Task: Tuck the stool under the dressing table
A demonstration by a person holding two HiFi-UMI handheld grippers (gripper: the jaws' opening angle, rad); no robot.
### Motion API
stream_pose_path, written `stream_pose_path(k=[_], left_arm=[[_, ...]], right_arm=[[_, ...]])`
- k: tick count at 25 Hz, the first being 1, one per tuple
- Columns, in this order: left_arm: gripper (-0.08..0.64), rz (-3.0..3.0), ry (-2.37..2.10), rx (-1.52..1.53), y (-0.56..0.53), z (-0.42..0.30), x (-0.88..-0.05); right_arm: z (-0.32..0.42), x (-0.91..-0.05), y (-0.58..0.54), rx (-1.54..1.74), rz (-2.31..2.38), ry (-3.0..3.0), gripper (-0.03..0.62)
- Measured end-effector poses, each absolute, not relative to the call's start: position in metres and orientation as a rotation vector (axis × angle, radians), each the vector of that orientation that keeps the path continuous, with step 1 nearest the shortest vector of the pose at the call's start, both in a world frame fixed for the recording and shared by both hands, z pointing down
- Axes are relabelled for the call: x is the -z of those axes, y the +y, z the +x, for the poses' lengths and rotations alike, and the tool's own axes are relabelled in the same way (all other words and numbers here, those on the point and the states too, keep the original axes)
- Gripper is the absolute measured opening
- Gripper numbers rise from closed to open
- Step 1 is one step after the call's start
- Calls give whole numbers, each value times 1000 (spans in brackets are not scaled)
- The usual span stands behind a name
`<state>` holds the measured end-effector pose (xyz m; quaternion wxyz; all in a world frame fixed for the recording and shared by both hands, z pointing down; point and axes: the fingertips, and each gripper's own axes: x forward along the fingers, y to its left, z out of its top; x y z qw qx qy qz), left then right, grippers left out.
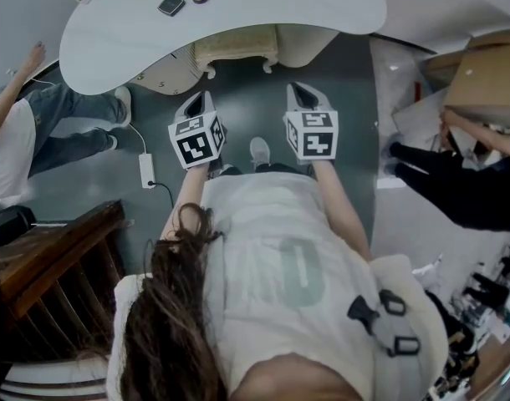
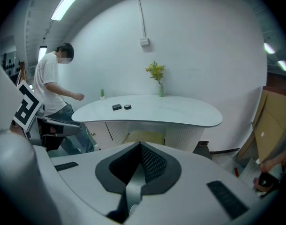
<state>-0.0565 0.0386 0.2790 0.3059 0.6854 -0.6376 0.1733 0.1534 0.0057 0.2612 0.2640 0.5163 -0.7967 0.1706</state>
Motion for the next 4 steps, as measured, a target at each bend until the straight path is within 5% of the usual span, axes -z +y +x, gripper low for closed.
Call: stream_pose_path(k=[4], left_arm=[[5, 1802, -1685, -461, 39, -55, -281]], right_arm=[[155, -261, 6, -460, 1383, -2164, 2]])
